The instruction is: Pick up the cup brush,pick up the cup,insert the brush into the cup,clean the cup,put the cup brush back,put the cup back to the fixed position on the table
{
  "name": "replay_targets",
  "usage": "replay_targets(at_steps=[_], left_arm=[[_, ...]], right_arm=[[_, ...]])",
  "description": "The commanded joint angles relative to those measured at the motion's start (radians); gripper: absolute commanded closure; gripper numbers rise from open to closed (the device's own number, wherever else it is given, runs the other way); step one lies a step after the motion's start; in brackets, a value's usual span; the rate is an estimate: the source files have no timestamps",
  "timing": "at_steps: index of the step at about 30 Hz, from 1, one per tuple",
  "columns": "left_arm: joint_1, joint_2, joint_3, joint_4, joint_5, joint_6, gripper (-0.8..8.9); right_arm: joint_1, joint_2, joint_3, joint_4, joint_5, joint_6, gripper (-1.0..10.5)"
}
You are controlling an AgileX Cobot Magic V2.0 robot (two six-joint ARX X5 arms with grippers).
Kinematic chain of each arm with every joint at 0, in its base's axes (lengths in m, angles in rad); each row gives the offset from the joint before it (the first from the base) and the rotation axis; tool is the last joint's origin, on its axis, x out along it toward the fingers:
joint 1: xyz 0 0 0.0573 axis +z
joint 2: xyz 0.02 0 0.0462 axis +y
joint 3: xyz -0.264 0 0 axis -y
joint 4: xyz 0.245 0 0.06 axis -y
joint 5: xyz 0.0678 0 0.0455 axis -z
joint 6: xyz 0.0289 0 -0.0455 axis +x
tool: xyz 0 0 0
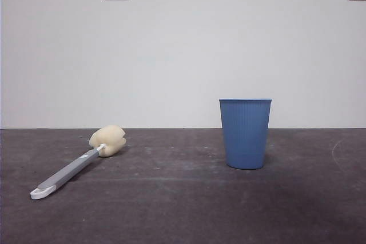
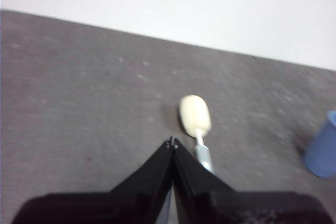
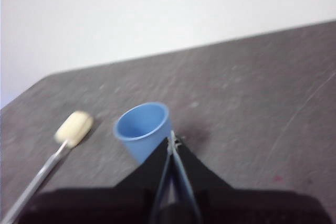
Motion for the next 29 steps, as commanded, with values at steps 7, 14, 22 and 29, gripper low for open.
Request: replay_targets(at_steps=[7,14,22,29], left_arm=[[0.003,0.186,0.261,-0.212,0.149,0.045,8.19],[0.001,0.314,0.418,-0.465,0.201,0.151,8.20],[0.002,0.365,0.445,-0.586,0.201,0.216,8.20],[0.002,0.370,0.450,-0.579,0.259,0.216,4.37]], right_arm=[[-0.002,0.306,0.360,-0.329,-0.191,-0.144,9.6],[-0.002,0.489,0.603,-0.671,-0.218,-0.309,9.6],[-0.001,0.530,0.642,-0.766,-0.218,-0.359,9.6],[-0.001,0.530,0.642,-0.765,-0.219,-0.354,5.2]])
